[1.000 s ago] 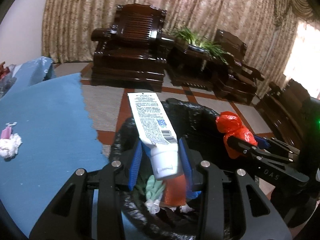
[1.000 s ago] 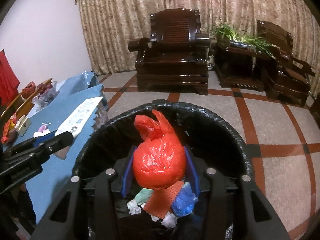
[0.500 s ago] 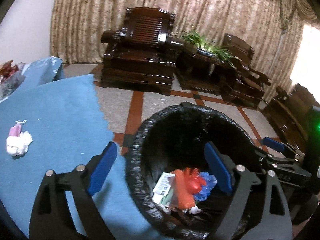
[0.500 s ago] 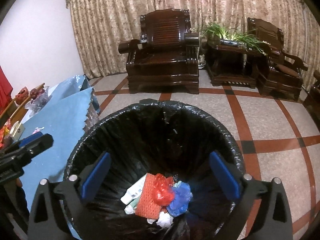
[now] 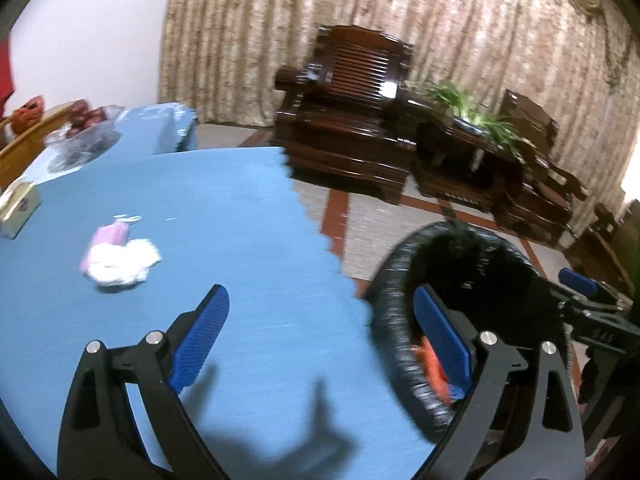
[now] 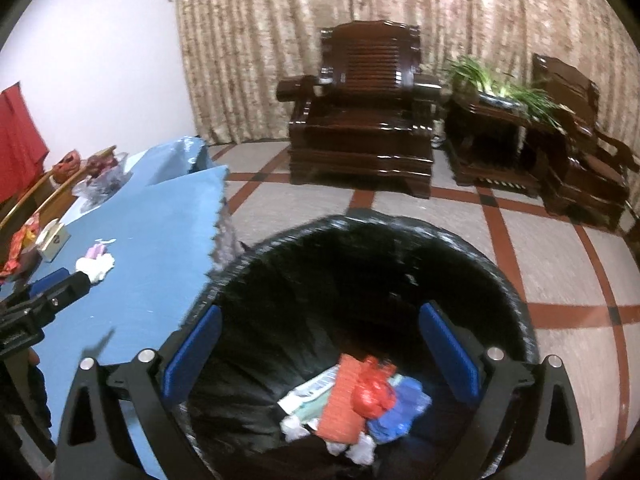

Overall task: Collect trash
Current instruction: 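Move both tools back toward the pink packet and white cloth on the table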

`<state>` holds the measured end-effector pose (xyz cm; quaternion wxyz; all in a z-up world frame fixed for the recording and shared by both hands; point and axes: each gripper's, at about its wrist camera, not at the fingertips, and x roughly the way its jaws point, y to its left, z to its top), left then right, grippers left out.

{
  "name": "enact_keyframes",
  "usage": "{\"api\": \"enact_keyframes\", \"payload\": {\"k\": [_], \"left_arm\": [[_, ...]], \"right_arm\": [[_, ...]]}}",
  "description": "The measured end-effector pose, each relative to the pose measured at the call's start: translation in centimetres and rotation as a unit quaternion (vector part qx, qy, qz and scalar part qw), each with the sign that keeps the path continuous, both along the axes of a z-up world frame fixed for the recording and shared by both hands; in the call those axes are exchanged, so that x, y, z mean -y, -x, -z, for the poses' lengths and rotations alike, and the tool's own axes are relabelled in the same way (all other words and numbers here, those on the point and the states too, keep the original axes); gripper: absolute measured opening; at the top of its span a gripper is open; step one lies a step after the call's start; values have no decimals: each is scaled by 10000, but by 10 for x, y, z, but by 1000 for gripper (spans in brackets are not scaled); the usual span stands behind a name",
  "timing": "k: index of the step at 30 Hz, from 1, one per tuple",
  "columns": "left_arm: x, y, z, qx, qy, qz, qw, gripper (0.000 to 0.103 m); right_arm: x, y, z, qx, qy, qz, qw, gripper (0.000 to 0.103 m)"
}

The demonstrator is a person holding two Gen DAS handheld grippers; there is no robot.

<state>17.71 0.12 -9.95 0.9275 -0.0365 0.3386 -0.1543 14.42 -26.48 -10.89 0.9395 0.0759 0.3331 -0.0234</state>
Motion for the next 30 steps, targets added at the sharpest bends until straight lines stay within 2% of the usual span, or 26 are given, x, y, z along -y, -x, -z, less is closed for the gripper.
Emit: {"api": "enact_keyframes", "payload": {"k": [7, 16, 22, 30], "left_arm": [[-71, -3, -3, 32, -41, -717, 9974, 91], [-161, -9, -1, 60, -220, -1532, 9879, 91], [-210, -14, 9, 30, -250, -1997, 9795, 91], [-246, -26, 22, -13, -299, -2305, 9726, 91]], "right_arm": [[-57, -28, -14, 209, 65, -633, 9978, 97], [-148, -76, -19, 324, 77, -1515, 9879, 97], [-208, -105, -12, 313, 119, -1976, 9797, 97], [-264, -137, 14, 128, 67, -2237, 9746, 97]]}}
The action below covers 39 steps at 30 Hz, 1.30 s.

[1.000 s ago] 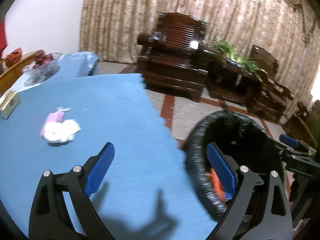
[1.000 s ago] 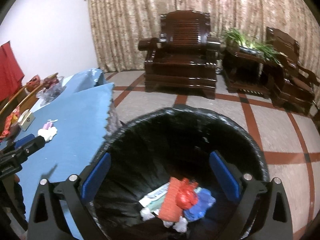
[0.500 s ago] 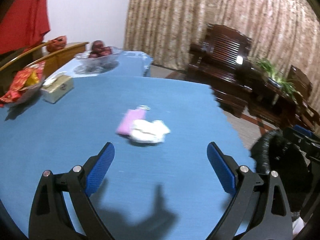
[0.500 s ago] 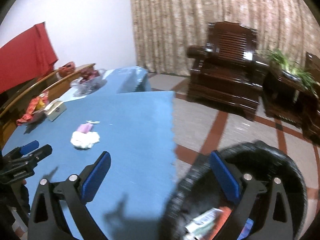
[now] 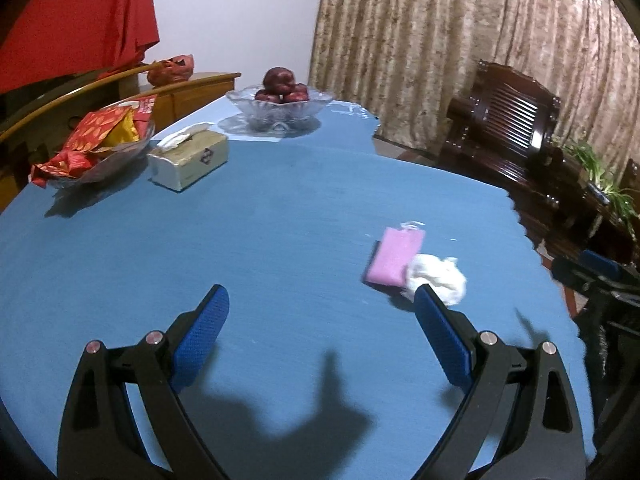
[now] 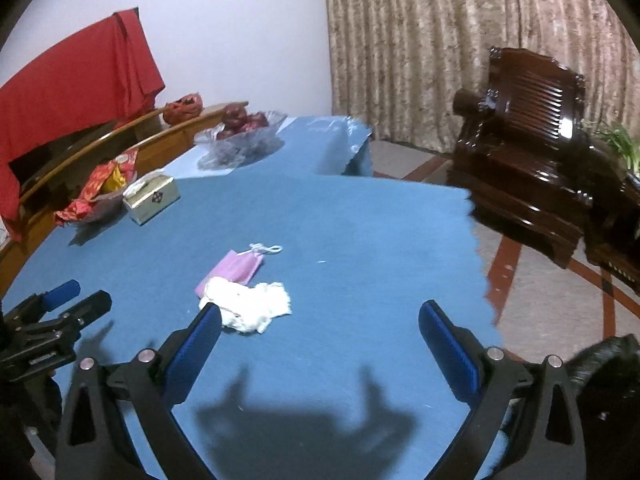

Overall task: Collect trash
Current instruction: 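Move both tools back toward the pink packet and white cloth on the table, then grasp the white crumpled cloth with the right tool and lift it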

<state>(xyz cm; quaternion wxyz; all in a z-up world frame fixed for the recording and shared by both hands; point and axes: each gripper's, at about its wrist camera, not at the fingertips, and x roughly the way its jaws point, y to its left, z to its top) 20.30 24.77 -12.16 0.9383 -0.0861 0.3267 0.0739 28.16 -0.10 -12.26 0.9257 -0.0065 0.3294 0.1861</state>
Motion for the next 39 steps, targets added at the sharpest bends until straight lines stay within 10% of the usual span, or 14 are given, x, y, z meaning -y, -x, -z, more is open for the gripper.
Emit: {"api": "enact_keyframes", "payload": {"k": [23, 33, 39], "left_arm": [[-40, -23, 34, -255, -3, -255, 9993, 91], [-35, -32, 39, -294, 51, -180, 9994, 91], [-23, -38, 38, -293, 52, -53, 9995, 91]], "right_arm": [[-80, -53, 69, -774, 197, -427, 9959, 96], [-83, -44, 70, -961, -95, -1100, 9892, 42], [-67, -39, 62, -951, -284, -1093, 9890, 36]]}}
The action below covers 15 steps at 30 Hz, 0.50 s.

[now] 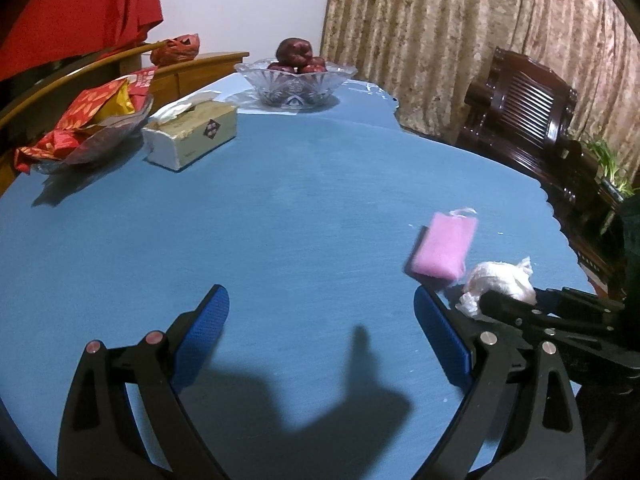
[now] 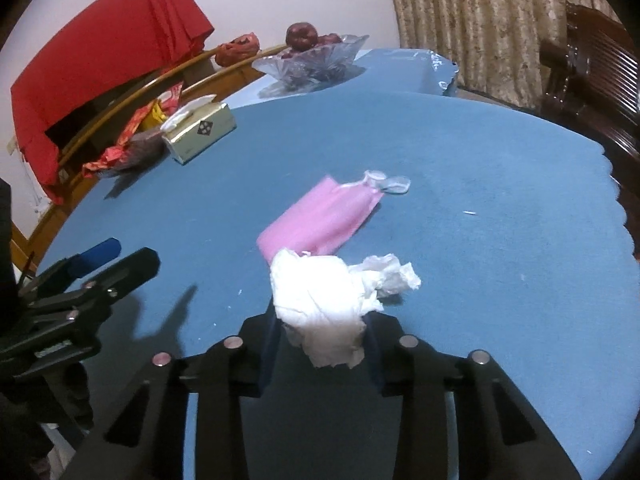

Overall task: Collect trash
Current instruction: 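Grasp the white crumpled cloth with the right tool and lift it, then grasp the pink packet with the left tool while the right tool holds the cloth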

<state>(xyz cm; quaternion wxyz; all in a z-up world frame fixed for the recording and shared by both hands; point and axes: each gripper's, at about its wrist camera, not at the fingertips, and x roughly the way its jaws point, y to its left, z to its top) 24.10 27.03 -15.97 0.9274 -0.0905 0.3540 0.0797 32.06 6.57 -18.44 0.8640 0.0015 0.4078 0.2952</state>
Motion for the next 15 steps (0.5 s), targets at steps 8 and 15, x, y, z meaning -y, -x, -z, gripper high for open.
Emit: {"api": "enact_keyframes", "payload": {"k": [8, 15], "left_arm": [[29, -25, -2, 42, 38, 294, 9996, 91], [60, -58, 6, -44, 40, 584, 9983, 91]], "right_arm": [[39, -12, -16, 212, 72, 439, 9988, 36], [65, -29, -17, 280, 150, 721, 9969, 36]]}}
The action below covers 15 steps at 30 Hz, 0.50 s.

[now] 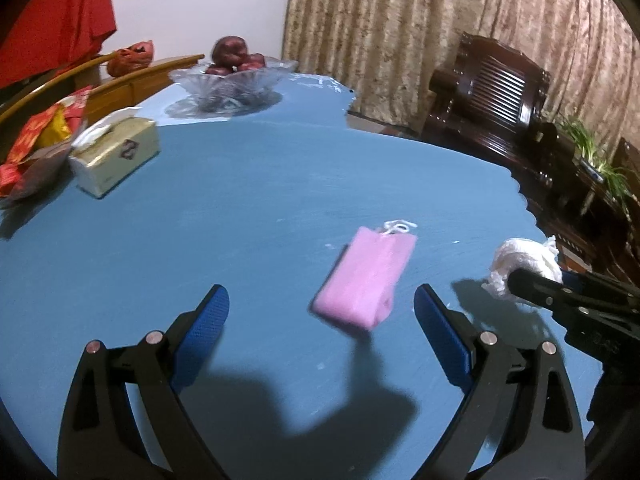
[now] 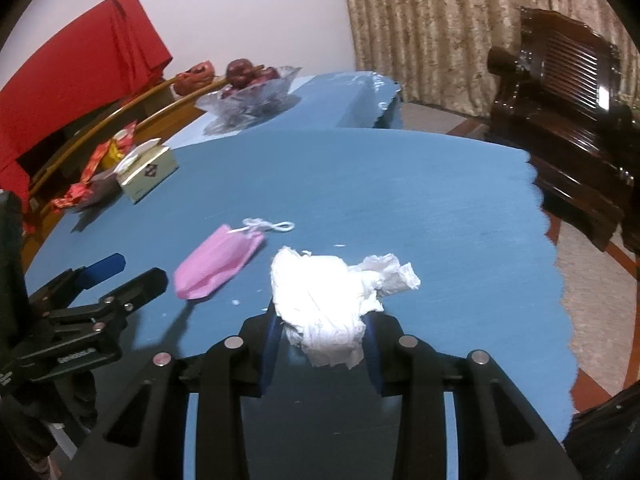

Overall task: Collect trash
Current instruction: 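Grasp the pink packet with the left tool while the right tool holds the cloth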

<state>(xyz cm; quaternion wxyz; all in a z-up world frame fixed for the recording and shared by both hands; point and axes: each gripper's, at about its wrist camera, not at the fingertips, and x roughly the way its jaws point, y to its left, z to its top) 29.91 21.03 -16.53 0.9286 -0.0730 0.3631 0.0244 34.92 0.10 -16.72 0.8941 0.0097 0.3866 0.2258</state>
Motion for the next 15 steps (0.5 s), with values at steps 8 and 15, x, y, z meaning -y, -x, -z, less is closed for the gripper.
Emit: {"api": "enact_keyframes", "payload": {"k": [8, 15], "left_arm": [[19, -27, 15, -276, 42, 189, 9994, 80], [23, -31, 23, -555, 277, 364, 9974, 36]], "right_arm": [[15, -1, 6, -38, -38, 108, 9999, 36], [22, 3, 5, -44, -115, 162, 9998, 36]]}}
